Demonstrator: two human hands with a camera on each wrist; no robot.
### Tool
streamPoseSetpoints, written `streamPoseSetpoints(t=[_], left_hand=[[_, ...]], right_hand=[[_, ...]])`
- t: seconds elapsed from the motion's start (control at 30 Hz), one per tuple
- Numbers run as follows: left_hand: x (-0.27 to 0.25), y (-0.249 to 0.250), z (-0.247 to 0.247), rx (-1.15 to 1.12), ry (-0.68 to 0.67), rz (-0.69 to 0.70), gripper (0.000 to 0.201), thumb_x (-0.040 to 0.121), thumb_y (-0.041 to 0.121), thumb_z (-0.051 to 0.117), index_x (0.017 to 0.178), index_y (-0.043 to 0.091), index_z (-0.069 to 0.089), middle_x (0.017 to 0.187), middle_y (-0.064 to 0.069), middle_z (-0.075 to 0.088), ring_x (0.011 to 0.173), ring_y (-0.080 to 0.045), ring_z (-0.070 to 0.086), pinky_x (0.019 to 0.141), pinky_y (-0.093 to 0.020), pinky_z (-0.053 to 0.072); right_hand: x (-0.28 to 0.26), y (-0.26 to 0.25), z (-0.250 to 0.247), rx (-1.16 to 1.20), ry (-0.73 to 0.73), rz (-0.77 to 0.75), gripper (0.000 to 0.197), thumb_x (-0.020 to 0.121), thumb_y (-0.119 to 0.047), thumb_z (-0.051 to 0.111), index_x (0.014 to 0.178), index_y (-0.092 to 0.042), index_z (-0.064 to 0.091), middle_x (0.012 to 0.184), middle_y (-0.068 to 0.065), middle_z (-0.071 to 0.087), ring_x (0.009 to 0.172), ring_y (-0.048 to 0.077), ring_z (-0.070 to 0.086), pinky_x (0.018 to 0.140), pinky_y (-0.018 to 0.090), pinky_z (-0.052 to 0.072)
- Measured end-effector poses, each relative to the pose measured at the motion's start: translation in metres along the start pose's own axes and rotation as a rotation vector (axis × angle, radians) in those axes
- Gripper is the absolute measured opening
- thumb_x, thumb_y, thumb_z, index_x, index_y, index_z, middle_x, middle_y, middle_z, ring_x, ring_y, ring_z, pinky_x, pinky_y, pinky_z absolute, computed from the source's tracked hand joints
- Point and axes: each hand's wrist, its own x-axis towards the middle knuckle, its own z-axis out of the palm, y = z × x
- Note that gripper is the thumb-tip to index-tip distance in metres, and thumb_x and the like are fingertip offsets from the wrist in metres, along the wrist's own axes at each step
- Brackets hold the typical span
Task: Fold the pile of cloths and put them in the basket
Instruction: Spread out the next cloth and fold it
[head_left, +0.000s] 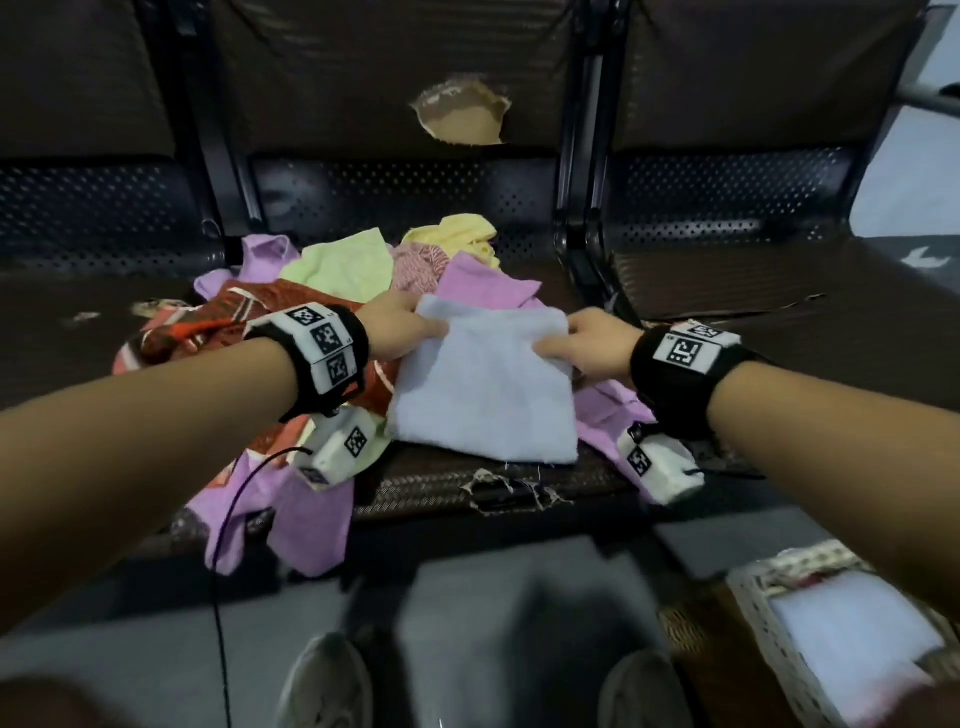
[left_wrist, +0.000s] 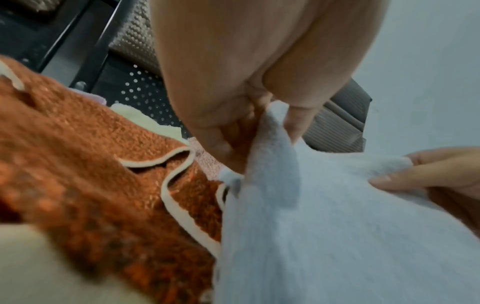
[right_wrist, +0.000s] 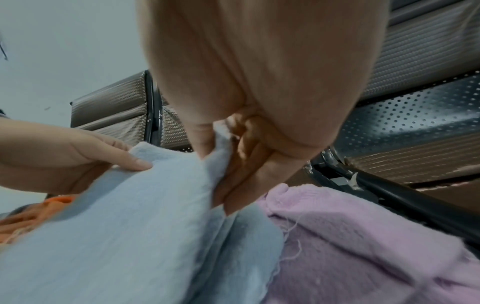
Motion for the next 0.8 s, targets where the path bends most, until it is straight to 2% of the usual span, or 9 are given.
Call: streamPoseSetpoints(t=[0.13, 0.2, 0.27, 0.37, 0.43, 0.5, 0.6, 0.7, 0.8], left_hand=[[0.027, -0.009, 0.012, 0.023, 0.177, 0.047, 0.028, 0.095, 0.030, 0.062, 0.109, 0.006, 0.069, 0.107, -0.014, 0.070, 0.096, -0.031, 0.066, 0.083, -0.039, 0.053], [0.036, -0.011, 0.016, 0.040, 0.212, 0.054, 0.028, 0.096, 0.033, 0.060, 0.108, 0.009, 0.065, 0.104, -0.011, 0.067, 0.095, -0.029, 0.062, 0.084, -0.040, 0.051], [0.042, -0.012, 0.018, 0.009, 0.260, 0.022, 0.032, 0.093, 0.037, 0.063, 0.116, 0.015, 0.061, 0.104, -0.006, 0.063, 0.095, -0.026, 0.060, 0.086, -0.039, 0.051], [0.034, -0.014, 0.020, 0.020, 0.381, 0.013, 0.036, 0.083, 0.036, 0.071, 0.113, 0.020, 0.060, 0.094, 0.001, 0.062, 0.084, -0.020, 0.059, 0.071, -0.030, 0.045], [0.021, -0.016, 0.020, -0.007, 0.292, 0.090, 0.024, 0.080, 0.026, 0.073, 0.099, 0.018, 0.061, 0.091, -0.002, 0.065, 0.080, -0.020, 0.060, 0.068, -0.032, 0.045], [0.005, -0.018, 0.019, -0.004, 0.036, 0.181, 0.021, 0.080, 0.017, 0.073, 0.099, 0.018, 0.065, 0.100, -0.004, 0.068, 0.091, -0.020, 0.062, 0.083, -0.036, 0.050], [-0.016, -0.027, 0.018, 0.319, -0.244, 0.287, 0.069, 0.076, 0.023, 0.076, 0.140, 0.019, 0.051, 0.144, -0.003, 0.051, 0.131, -0.019, 0.048, 0.112, -0.035, 0.036], [-0.025, -0.033, 0.019, 0.552, -0.273, 0.290, 0.091, 0.077, 0.016, 0.078, 0.155, 0.017, 0.030, 0.160, -0.002, 0.032, 0.144, -0.019, 0.033, 0.118, -0.028, 0.024], [-0.022, -0.034, 0.017, 0.606, -0.123, 0.297, 0.048, 0.086, 0.014, 0.064, 0.134, 0.010, 0.058, 0.137, -0.011, 0.060, 0.124, -0.028, 0.056, 0.101, -0.030, 0.042]], right_hand=[[0.035, 0.000, 0.001, -0.237, 0.187, -0.094, 0.031, 0.094, -0.029, 0.062, 0.069, -0.011, 0.062, 0.069, 0.004, 0.058, 0.066, 0.021, 0.054, 0.057, 0.029, 0.042], [0.046, 0.003, 0.006, -0.227, 0.236, -0.083, 0.033, 0.094, -0.032, 0.061, 0.065, -0.017, 0.056, 0.067, 0.002, 0.057, 0.065, 0.022, 0.054, 0.058, 0.029, 0.039], [0.052, 0.007, 0.012, -0.239, 0.279, -0.079, 0.021, 0.093, -0.033, 0.060, 0.088, -0.013, 0.066, 0.086, 0.007, 0.067, 0.082, 0.027, 0.064, 0.066, 0.031, 0.046], [0.046, 0.015, 0.015, -0.397, 0.312, -0.179, 0.052, 0.090, -0.035, 0.065, 0.136, -0.015, 0.049, 0.128, 0.012, 0.058, 0.114, 0.028, 0.058, 0.095, 0.036, 0.048], [0.030, 0.019, 0.017, -0.510, 0.311, -0.370, 0.056, 0.088, -0.041, 0.065, 0.137, -0.019, 0.049, 0.133, 0.009, 0.052, 0.120, 0.026, 0.053, 0.101, 0.042, 0.046], [0.014, 0.027, 0.020, -0.607, 0.182, -0.499, 0.052, 0.086, -0.056, 0.061, 0.126, -0.023, 0.059, 0.125, 0.001, 0.058, 0.115, 0.019, 0.055, 0.099, 0.042, 0.047], [-0.007, 0.042, 0.029, -0.739, -0.014, -0.488, 0.073, 0.078, -0.069, 0.063, 0.135, -0.022, 0.057, 0.135, -0.001, 0.059, 0.124, 0.019, 0.053, 0.107, 0.040, 0.042], [-0.015, 0.052, 0.036, -0.830, -0.095, -0.466, 0.081, 0.085, -0.050, 0.069, 0.152, -0.015, 0.040, 0.157, 0.007, 0.040, 0.143, 0.024, 0.038, 0.117, 0.037, 0.033], [-0.012, 0.046, 0.037, -0.821, 0.009, -0.448, 0.049, 0.095, -0.030, 0.056, 0.140, -0.011, 0.054, 0.143, 0.012, 0.056, 0.131, 0.029, 0.052, 0.107, 0.036, 0.041]])
